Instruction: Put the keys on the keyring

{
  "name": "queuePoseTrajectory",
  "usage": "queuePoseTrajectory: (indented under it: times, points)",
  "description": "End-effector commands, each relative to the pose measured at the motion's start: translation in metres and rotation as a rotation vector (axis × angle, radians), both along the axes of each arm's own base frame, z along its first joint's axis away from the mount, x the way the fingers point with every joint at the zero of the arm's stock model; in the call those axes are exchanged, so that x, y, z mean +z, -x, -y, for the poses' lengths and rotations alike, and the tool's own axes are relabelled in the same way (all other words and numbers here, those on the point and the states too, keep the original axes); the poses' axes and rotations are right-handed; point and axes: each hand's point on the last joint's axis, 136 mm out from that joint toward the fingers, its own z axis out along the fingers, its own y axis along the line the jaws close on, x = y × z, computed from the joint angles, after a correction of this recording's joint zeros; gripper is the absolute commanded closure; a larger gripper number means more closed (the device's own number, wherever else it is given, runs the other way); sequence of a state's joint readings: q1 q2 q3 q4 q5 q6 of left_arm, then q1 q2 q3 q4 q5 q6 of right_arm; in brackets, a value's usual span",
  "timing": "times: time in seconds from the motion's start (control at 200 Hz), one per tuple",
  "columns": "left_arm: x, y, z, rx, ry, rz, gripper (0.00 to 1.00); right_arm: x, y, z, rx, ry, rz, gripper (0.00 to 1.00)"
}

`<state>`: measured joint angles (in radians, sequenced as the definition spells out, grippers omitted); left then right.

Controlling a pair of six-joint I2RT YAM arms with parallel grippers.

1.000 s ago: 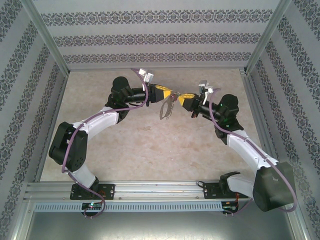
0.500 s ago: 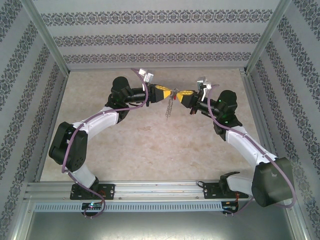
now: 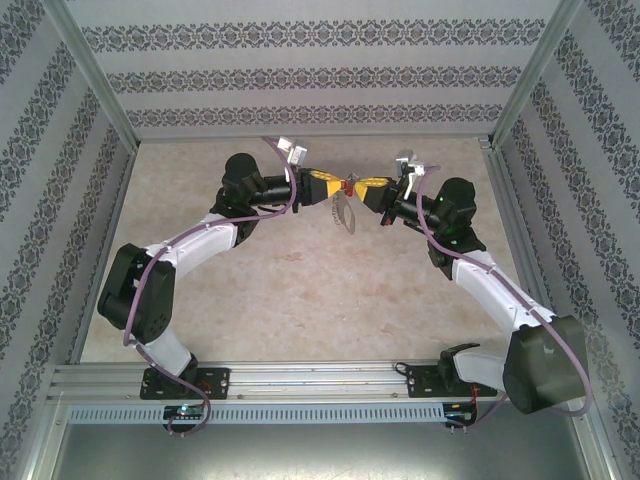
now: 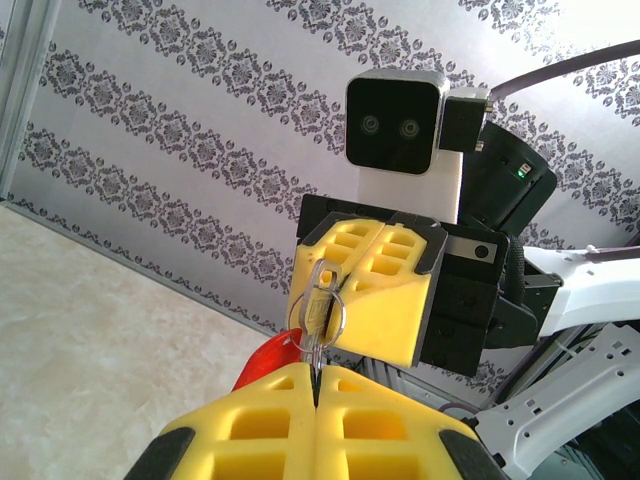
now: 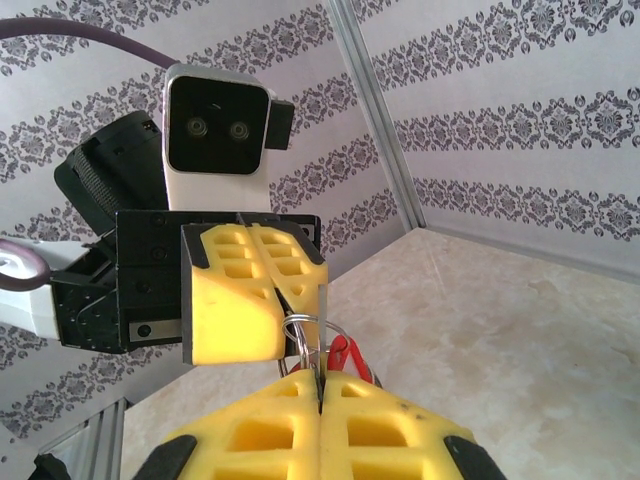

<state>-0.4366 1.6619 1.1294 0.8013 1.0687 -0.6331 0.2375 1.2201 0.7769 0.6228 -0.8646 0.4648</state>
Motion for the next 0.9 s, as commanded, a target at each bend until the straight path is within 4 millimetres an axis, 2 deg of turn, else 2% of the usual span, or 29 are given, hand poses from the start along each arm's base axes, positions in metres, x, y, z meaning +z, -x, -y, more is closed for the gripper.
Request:
queuePoseTrajectory:
  times: [0.0,0.18,0.495,0.705,0.894]
  points:
    - [0.011,0.001,0.001,-0.007,0.021,0.050,1.00,0.033,0.004,0.004,-0.011,-0.017,0.109,1.00]
    - [0.013,0.001,0.002,-0.009,0.023,0.051,1.00,0.032,0.007,0.000,0.008,-0.014,0.103,1.00]
    - [0.013,0.000,0.004,-0.009,0.020,0.050,1.00,0.011,0.014,-0.017,0.064,0.033,0.069,1.00]
    - [0.013,0.001,0.004,-0.010,0.017,0.049,1.00,0.007,0.012,-0.015,0.041,0.050,0.067,1.00]
    - [0.013,0.000,0.004,-0.009,0.016,0.051,1.00,0.013,0.010,-0.007,0.009,0.049,0.080,1.00]
